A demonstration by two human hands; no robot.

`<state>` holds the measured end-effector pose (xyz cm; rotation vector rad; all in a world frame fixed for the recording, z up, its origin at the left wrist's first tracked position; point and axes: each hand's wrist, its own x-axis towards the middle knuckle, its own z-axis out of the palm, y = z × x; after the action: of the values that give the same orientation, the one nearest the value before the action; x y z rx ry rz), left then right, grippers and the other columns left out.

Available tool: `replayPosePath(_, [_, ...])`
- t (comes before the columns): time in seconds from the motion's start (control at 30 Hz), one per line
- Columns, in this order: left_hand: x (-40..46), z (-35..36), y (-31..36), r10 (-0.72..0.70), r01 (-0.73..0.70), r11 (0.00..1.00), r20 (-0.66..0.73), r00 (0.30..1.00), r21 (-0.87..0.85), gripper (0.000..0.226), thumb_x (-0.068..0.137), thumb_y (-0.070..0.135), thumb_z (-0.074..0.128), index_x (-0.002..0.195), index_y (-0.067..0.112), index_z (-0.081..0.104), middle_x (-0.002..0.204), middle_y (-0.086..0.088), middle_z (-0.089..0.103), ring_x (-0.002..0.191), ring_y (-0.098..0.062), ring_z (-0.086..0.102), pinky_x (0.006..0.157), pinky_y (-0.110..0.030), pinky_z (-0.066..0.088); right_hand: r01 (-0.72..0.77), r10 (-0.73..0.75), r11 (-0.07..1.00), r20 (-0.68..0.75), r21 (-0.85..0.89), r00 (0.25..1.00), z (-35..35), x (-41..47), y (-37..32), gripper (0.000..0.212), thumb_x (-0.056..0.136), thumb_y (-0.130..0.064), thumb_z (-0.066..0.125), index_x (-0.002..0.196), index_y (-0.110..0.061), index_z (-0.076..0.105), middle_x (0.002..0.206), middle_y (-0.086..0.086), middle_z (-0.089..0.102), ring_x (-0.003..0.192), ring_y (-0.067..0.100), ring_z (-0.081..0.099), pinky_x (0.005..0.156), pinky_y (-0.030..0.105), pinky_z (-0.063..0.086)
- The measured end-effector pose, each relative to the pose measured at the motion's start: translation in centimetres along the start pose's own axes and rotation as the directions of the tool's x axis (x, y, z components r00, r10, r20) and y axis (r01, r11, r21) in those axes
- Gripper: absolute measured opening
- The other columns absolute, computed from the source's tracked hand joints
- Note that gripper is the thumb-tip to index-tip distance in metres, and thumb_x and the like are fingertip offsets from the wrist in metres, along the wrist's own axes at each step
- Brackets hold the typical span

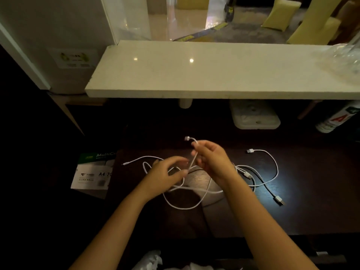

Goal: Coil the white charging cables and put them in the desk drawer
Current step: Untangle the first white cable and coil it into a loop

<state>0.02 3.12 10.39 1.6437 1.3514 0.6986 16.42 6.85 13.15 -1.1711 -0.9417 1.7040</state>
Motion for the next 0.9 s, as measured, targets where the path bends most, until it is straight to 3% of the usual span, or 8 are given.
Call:
replayPosePath(0.13, [0.9,-1.4,1.8,0.048,-0.058,0.994,0.099,0.994,0.094,0.005,0.084,0.018,0.063,0.086,0.02,0.068,0.081,0.009,0.066,0.075,0.003,0.06,0.074,-0.016,0.047,0.074,-0.058,0.977,-0.087,0.198,0.995,-1.0,0.2,-3.4,0.014,0.092,-0.007,0.05,0.081,-0.01,0.059,0.052,-0.005,0.059,0.04,0.002,0.043,0.04,0.01,0.036])
replayPosePath(0.27, [0.7,-3.1,0.7,-0.001,-0.021,0.972,0.093,0.996,0.234,0.013,0.087,0.025,0.059,0.075,0.022,0.063,0.067,0.008,0.058,0.06,0.004,0.053,0.061,-0.014,0.042,0.195,-0.053,0.896,-0.34,0.399,0.939,-4.9,0.0,-5.5,0.014,0.091,-0.008,0.05,0.079,-0.012,0.056,0.053,-0.004,0.065,0.038,0.002,0.048,0.04,0.011,0.038])
replayPosePath(0.37, [0.9,-3.2,0.5,0.027,-0.026,0.989,-0.001,1.0,0.149,0.019,0.09,0.02,0.055,0.072,0.018,0.059,0.06,0.009,0.052,0.055,0.001,0.048,0.057,-0.015,0.038,0.156,-0.128,0.985,-0.307,0.069,0.943,-6.5,-0.4,-5.2,0.015,0.094,-0.016,0.046,0.089,-0.015,0.06,0.079,0.002,0.074,0.055,0.006,0.06,0.054,0.015,0.048])
replayPosePath(0.5, [1.5,-2.1,1.2,-0.107,0.041,0.92,-0.15,0.983,-0.389,0.027,0.094,0.013,0.046,0.068,0.015,0.054,0.05,0.011,0.037,0.044,-0.002,0.033,0.047,-0.017,0.029,0.09,-0.03,0.864,0.129,-0.495,0.991,-4.2,-1.6,-1.8,0.031,0.099,-0.021,0.034,0.114,-0.014,0.06,0.117,0.011,0.065,0.1,0.016,0.063,0.09,0.024,0.046])
replayPosePath(0.63, [1.7,-2.6,1.3,-0.19,0.034,0.775,-0.182,0.965,-0.631,0.027,0.095,0.011,0.042,0.07,0.013,0.053,0.049,0.009,0.035,0.041,-0.002,0.03,0.044,-0.015,0.028,0.117,0.12,0.77,0.323,-0.627,0.939,-2.3,-3.2,0.6,0.024,0.095,-0.022,0.047,0.102,-0.008,0.065,0.087,0.008,0.068,0.083,0.007,0.062,0.083,0.016,0.045])
replayPosePath(0.7, [1.4,-3.6,0.6,-0.232,0.022,0.745,-0.228,0.946,-0.667,0.026,0.095,0.011,0.041,0.073,0.012,0.054,0.046,0.01,0.039,0.04,-0.002,0.031,0.043,-0.014,0.029,0.178,0.054,0.714,0.308,-0.677,0.95,-3.5,-2.9,0.9,0.008,0.09,-0.014,0.058,0.086,-0.012,0.065,0.072,0.0,0.063,0.069,0.007,0.058,0.072,0.02,0.046])
replayPosePath(0.8, [0.7,-5.1,-0.4,-0.313,0.001,0.692,-0.299,0.901,-0.722,0.024,0.096,0.011,0.04,0.076,0.012,0.054,0.051,0.007,0.043,0.037,-0.001,0.034,0.042,-0.014,0.032,0.207,-0.245,0.403,0.112,-0.891,0.963,-7.1,-1.5,0.8,0.011,0.084,-0.006,0.062,0.077,-0.014,0.066,0.07,0.0,0.062,0.067,0.008,0.054,0.067,0.022,0.042])
replayPosePath(0.9, [-0.7,-5.7,-0.9,-0.397,0.104,0.627,-0.202,0.895,-0.772,0.022,0.095,0.009,0.041,0.079,0.01,0.056,0.063,-0.003,0.058,0.049,-0.007,0.058,0.05,-0.019,0.049,0.268,-0.528,0.532,-0.068,-0.803,0.847,-9.2,-1.4,-0.5,0.008,0.084,-0.001,0.063,0.078,-0.007,0.066,0.069,0.005,0.063,0.064,-0.004,0.055,0.064,0.007,0.039])
